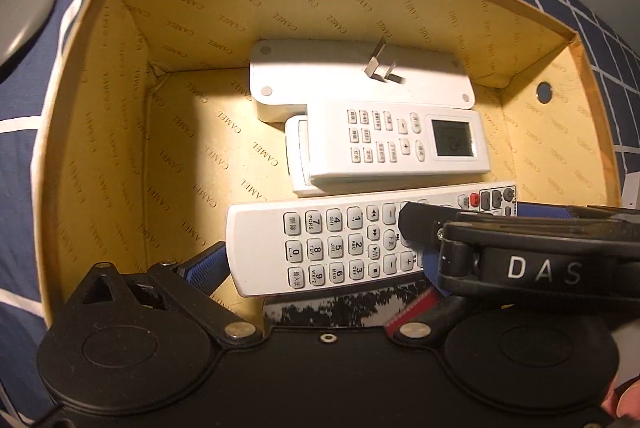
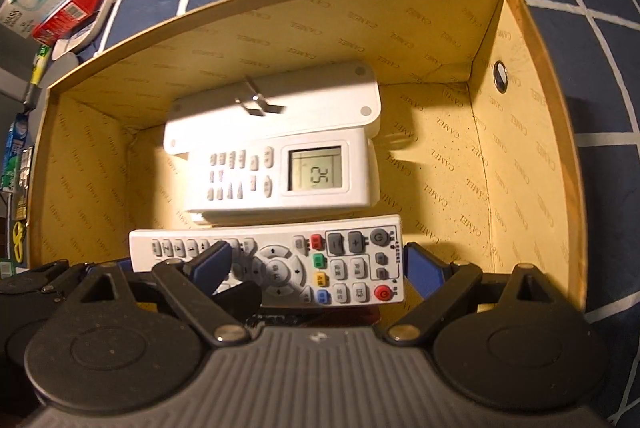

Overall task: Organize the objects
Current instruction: 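Lower the held TV remote into the box in front of the other remotes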

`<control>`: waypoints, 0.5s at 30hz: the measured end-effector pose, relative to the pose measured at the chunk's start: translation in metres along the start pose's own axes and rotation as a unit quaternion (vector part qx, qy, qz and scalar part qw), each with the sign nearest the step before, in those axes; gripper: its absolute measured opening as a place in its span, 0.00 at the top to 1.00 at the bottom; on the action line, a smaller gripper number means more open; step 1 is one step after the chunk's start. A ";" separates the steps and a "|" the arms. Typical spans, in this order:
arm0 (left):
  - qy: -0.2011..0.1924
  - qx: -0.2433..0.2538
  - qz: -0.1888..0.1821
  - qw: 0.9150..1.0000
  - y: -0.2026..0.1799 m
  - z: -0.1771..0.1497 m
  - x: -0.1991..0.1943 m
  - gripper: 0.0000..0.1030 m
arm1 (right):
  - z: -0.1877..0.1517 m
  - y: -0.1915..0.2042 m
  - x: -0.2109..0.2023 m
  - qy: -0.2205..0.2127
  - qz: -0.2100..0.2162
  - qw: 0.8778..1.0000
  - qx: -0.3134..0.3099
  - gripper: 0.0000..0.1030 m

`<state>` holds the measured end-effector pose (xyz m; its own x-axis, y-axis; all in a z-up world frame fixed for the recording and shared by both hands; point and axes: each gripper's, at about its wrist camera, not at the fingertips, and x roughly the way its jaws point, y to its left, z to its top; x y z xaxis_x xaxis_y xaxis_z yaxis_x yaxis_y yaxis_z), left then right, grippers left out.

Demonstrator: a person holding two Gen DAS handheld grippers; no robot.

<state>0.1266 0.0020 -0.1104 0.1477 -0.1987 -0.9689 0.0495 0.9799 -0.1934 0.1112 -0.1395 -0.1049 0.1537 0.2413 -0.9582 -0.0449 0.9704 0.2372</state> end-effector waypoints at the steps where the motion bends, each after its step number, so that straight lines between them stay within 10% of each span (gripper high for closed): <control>1: 0.003 0.001 0.000 1.000 0.000 0.001 0.003 0.02 | 0.001 -0.001 0.002 0.003 0.000 1.000 0.002 0.11; 15: 0.025 0.006 0.004 1.000 0.003 0.007 0.020 0.02 | 0.005 -0.007 0.022 0.022 0.003 1.000 0.015 0.11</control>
<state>0.1362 0.0013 -0.1293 0.0981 -0.1899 -0.9769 0.0601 0.9810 -0.1847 0.1195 -0.1407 -0.1268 0.1105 0.2464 -0.9628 -0.0161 0.9691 0.2462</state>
